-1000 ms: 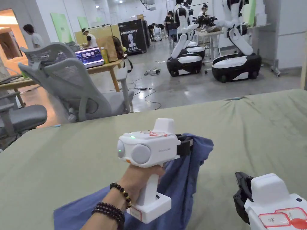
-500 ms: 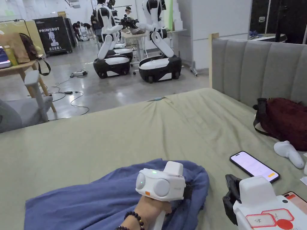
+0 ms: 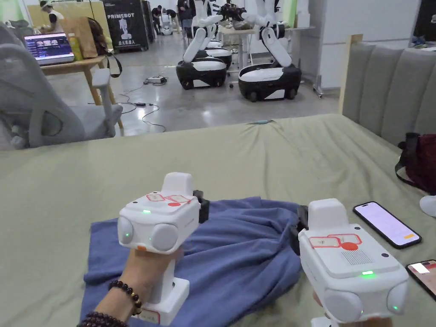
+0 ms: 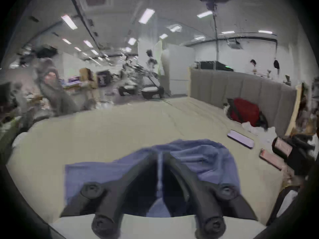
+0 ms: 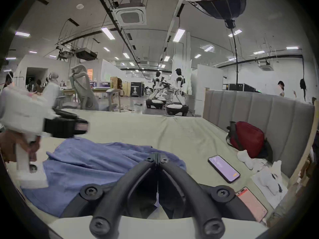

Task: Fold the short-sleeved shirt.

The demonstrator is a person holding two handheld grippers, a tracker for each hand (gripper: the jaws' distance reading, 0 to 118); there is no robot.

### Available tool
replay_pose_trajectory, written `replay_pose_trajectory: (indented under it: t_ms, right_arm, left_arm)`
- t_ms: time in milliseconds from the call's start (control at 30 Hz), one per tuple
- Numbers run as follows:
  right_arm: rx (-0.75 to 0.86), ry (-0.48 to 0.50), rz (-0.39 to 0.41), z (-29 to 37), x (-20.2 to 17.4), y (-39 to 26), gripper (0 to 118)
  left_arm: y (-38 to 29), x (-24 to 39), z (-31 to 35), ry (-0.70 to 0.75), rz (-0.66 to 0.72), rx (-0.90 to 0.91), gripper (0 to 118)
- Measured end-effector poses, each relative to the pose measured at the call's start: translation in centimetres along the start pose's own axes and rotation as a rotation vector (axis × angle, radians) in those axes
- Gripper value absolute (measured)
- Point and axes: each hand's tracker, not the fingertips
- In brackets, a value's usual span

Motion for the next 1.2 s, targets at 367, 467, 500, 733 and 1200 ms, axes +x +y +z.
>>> replay_pose_trajectory:
  t_ms: [367, 467, 500, 733, 1200]
  right_arm:
    - [0.044, 0.107, 0.056, 1.0, -5.8, 1.6, 2]
    - [0.046, 0.115, 0.078, 0.7, -6.6, 2.0, 2]
    - [0.041, 0.119, 0.08, 0.5, -6.7, 2.2, 2]
    - [0.024, 0.123, 0.094, -1.3, -7.2, 1.9, 2]
    - [-0.071, 0.138, 0.069, -7.0, -6.6, -1.2, 2]
  left_arm:
    - [-3.5, -6.4, 9.7, 0.228, 0.08, 0.065, 0]
    - [-3.3, -8.1, 8.0, 0.232, 0.086, 0.026, 0]
    - [-3.0, -9.0, 7.0, 0.218, 0.107, -0.01, 0]
    - [-1.2, -17.6, -3.6, 0.184, 0.105, -0.24, 73]
    - [-6.6, -22.1, -16.5, 0.123, 0.053, -0.599, 106]
